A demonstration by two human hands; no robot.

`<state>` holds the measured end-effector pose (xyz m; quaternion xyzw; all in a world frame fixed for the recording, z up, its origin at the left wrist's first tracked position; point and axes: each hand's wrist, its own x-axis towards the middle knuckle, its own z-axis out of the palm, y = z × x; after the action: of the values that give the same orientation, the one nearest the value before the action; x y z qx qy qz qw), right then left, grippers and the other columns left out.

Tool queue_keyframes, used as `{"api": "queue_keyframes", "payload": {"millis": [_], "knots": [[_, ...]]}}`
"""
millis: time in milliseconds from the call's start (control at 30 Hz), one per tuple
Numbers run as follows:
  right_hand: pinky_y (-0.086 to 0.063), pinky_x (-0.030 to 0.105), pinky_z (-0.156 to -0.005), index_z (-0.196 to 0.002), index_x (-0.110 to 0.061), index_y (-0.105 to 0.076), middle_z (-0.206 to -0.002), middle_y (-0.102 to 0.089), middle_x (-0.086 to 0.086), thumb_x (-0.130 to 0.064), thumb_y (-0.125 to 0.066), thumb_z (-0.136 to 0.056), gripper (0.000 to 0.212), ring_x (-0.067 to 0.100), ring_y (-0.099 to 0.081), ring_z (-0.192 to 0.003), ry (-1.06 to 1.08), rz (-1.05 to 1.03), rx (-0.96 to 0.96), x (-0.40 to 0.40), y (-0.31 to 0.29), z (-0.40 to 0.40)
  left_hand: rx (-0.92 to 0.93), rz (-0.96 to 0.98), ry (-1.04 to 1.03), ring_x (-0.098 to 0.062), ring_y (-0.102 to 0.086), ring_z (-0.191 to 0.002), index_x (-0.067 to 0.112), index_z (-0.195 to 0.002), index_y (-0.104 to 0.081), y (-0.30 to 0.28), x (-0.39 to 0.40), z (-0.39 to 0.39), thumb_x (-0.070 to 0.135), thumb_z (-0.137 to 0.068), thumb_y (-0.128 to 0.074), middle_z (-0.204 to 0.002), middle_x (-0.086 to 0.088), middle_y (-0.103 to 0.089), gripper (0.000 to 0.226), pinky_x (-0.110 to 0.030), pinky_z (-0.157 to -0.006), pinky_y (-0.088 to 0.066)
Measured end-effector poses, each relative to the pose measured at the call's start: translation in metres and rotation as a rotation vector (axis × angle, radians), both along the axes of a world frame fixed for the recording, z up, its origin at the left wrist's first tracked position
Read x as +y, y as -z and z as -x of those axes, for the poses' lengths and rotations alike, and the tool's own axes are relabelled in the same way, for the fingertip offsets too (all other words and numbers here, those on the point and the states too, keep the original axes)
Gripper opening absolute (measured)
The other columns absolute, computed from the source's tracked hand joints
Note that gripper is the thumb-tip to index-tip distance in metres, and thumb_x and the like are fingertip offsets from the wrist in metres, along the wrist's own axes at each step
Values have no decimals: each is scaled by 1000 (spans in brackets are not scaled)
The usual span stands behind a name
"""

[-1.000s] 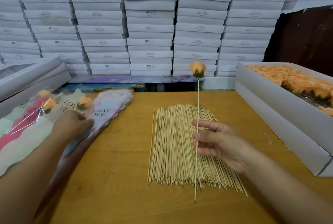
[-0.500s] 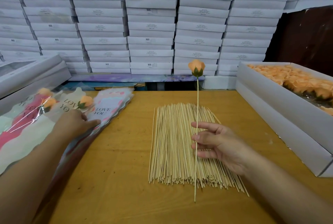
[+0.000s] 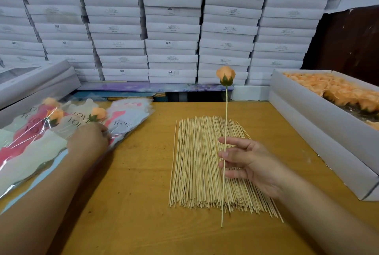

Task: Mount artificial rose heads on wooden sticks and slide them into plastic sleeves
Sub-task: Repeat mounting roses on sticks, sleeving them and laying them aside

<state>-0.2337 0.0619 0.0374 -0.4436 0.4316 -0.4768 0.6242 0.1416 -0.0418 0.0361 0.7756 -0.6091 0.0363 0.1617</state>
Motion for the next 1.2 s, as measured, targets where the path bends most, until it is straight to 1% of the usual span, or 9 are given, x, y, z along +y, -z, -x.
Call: {"api": "queue_keyframes", "payload": {"millis": [100,300,433,500,600,700,833,1067,1200], "knots": [[-61,30,-55,-114,-14,-73,-96,-75,15,-4,-80,-66,50,26,-74,-83,1,-1,3,0,0,0,20,3,12,-26,-62,-86,15,-122,-70,-2,-1,-3,20,-99,-59,-97,-11,-68,26,-40,-71,-55],[-61,30,-55,-116,-14,-72,-98,-75,16,-4,-80,-66,51,27,-74,-84,5,2,0,0,-1,1,199,47,41,-21,-61,-68,9,-122,-69,-10,-5,-13,18,-97,-64,-97,-15,-71,28,-30,-55,-44],[-61,30,-56,-117,-14,-72,-98,-75,15,-4,-79,-67,51,25,-74,-83,0,-2,4,0,-1,1,336,63,100,-10,-52,-73,11,-123,-69,-17,-6,-10,21,-95,-66,-110,-11,-69,30,-26,-56,-39],[-60,30,-57,-116,-14,-72,-97,-75,15,-4,-79,-68,50,25,-74,-82,-5,-2,7,0,-2,1,382,53,147,-11,-53,-79,14,-119,-70,-21,-3,-3,24,-94,-67,-104,-3,-64,27,-25,-58,-39],[-60,29,-57,-115,-15,-72,-98,-75,15,-4,-79,-67,50,24,-74,-82,-9,-6,3,1,-2,0,425,12,226,-12,-60,-76,28,-89,-72,-21,5,12,25,-91,-71,-89,4,-68,4,-25,-57,-44],[-61,30,-57,-116,-14,-72,-96,-75,14,-5,-80,-66,52,24,-74,-81,-14,-2,6,1,-2,0,768,-175,217,-17,-68,-55,21,-89,-70,-19,16,30,25,-86,-76,-74,-2,-72,7,-26,-43,-51],[-60,30,-58,-117,-14,-71,-95,-75,14,-6,-80,-66,52,24,-74,-81,-16,0,11,2,-2,0,1106,-428,173,-30,-68,-65,9,-102,-64,-12,30,53,21,-84,-78,-85,-18,-74,26,-37,-59,-56],[-60,30,-58,-116,-14,-72,-98,-75,14,-5,-80,-66,51,24,-74,-82,-11,-3,14,2,-2,1,1218,-459,168,-33,-63,-79,14,-84,-62,-8,33,68,14,-72,-87,-95,-20,-69,28,-38,-67,-52],[-61,31,-59,-117,-14,-72,-97,-75,14,-5,-80,-67,51,24,-74,-83,-11,1,19,2,-2,1,1295,-486,160,-36,-64,-79,13,-89,-64,-12,36,68,9,-56,-89,-98,-22,-70,41,-42,-71,-55]]}}
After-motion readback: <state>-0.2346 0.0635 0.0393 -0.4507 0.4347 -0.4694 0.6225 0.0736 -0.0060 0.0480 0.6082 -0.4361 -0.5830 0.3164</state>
